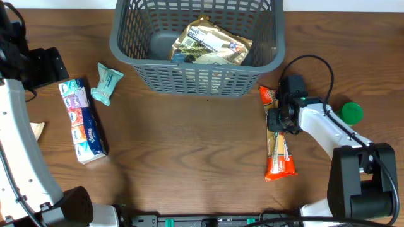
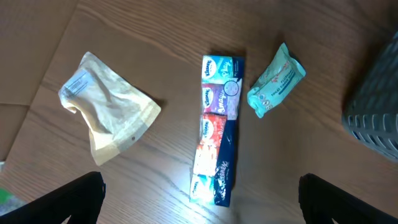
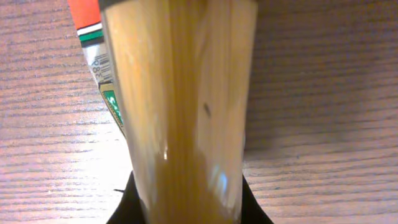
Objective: Pack container
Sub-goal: 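Lift the spaghetti pack and drop it into the basket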
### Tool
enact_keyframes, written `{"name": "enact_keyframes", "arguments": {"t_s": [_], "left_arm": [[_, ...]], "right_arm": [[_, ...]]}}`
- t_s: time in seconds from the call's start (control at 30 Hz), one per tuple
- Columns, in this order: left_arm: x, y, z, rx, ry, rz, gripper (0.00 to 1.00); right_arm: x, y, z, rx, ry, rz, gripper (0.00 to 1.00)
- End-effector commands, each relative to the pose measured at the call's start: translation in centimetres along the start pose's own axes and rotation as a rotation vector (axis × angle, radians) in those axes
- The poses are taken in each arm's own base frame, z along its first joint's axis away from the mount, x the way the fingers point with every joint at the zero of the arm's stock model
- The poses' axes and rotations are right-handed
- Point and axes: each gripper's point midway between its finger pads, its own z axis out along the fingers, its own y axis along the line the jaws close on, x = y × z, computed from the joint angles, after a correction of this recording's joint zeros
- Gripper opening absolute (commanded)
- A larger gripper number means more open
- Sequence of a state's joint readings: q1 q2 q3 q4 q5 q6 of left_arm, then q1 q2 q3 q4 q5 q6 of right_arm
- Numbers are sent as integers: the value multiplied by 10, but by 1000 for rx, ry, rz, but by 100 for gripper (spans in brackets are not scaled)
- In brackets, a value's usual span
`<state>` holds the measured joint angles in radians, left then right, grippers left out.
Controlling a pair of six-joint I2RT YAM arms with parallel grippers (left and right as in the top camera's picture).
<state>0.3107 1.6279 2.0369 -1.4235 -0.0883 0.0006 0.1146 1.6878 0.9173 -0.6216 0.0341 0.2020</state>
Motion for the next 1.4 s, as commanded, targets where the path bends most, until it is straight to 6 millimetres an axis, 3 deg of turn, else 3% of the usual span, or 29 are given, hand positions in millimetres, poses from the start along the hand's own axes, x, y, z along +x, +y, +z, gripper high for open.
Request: {"name": "enact_keyframes", "arguments": {"t_s": [0.0, 0.1, 0.2, 0.37, 0.5, 0.63, 0.73, 0.87, 1.0, 1.13, 1.23, 1.37], "left_arm": [[0, 2, 2, -3, 6, 0, 99], [0, 2, 2, -3, 6, -1, 99], [1, 2, 2, -3, 7, -1, 99], [1, -1, 2, 10, 8, 0, 99], [1, -2, 2, 17, 8, 0, 98], [1, -2, 2, 17, 8, 0, 98], [1, -2, 2, 17, 8, 0, 99], [1, -2, 2, 17, 8, 0, 99], [1, -2, 2, 17, 8, 0, 99], [1, -2, 2, 19, 9, 0, 99], [2, -2, 2, 19, 12, 0, 99], [2, -2, 2, 19, 12, 0, 99]], "right_arm": [[7, -1, 11, 15, 41, 9, 1], [-19, 2, -12, -4, -30, 35, 1], [-56, -3, -51, -22, -125, 144, 1], [-115, -37, -139, -20, -322, 400, 1], [-152, -52, -218, -30, -517, 460, 1], [-181, -44, -291, -39, -702, 301, 1], [-193, -11, -344, -65, -826, -8, 1], [-187, 41, -399, -10, -957, -477, 1], [-180, 84, -438, 87, -1089, -808, 1], [-183, 119, -461, 114, -1215, -928, 1], [-189, 138, -457, 87, -1233, -952, 1], [-199, 168, -421, 49, -1172, -1020, 1]]}}
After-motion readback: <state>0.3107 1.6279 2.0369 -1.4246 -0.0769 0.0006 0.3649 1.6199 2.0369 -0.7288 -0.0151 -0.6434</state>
